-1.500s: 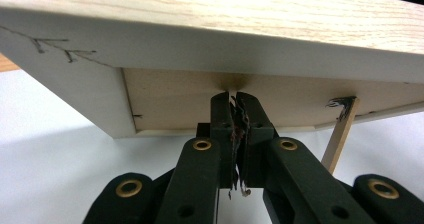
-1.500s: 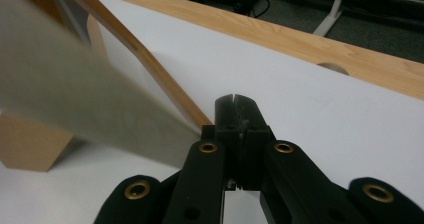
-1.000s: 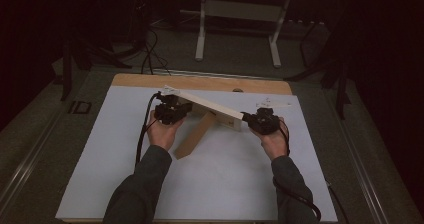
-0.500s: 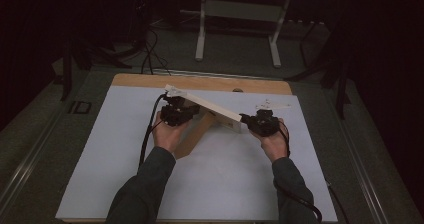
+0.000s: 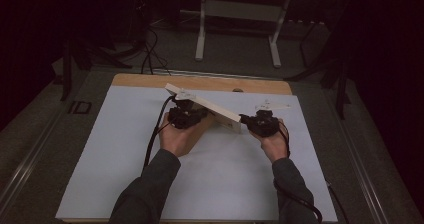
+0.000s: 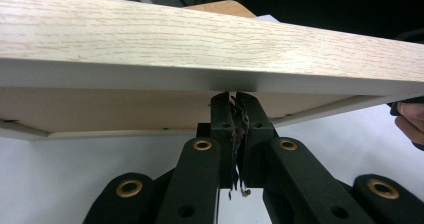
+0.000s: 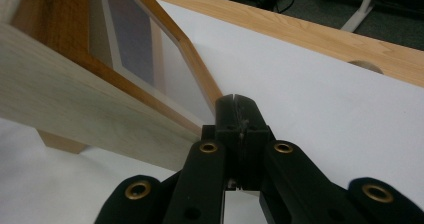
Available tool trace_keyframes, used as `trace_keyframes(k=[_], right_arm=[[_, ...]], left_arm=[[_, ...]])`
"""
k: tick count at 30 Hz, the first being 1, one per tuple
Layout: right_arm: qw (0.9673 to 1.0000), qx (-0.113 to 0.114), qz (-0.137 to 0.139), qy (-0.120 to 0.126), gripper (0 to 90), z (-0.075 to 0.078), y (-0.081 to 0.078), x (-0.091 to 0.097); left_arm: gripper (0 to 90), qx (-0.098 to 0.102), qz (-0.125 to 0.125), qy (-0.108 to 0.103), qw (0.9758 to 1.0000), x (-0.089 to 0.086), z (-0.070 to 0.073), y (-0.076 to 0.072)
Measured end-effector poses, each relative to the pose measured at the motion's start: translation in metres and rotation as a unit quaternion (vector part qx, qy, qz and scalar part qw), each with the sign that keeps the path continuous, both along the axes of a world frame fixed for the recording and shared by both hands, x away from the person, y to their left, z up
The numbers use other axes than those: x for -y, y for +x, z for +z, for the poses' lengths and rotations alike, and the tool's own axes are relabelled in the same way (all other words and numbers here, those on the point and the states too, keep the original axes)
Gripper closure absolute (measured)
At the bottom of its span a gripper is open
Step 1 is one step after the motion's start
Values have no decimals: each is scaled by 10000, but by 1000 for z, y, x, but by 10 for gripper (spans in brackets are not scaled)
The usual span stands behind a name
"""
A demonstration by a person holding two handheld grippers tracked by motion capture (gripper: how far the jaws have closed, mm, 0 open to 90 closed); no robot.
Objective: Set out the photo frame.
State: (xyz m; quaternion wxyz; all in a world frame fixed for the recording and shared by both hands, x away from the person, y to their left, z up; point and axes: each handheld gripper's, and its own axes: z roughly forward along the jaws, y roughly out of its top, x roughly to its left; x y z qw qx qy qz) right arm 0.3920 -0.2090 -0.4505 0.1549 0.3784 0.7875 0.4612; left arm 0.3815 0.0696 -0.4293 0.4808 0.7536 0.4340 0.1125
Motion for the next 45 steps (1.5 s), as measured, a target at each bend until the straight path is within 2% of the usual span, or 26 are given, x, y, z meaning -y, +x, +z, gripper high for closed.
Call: trace_keyframes(k=[26, 30, 38, 45], right_arm=[[9994, 53, 333, -28, 899, 0, -12, -5], [9991, 66, 416, -52, 899, 0, -14, -8], [9983, 79, 567, -75, 899, 0, -19, -12], [9968, 100, 781, -143, 899, 1, -24, -20]], left_arm=[[886, -56, -175, 239, 9995, 16, -6, -1], [894, -82, -169, 195, 9996, 15, -6, 0], [900, -39, -193, 236, 9995, 12, -6, 1], [900, -83, -183, 157, 9997, 9, -7, 4]])
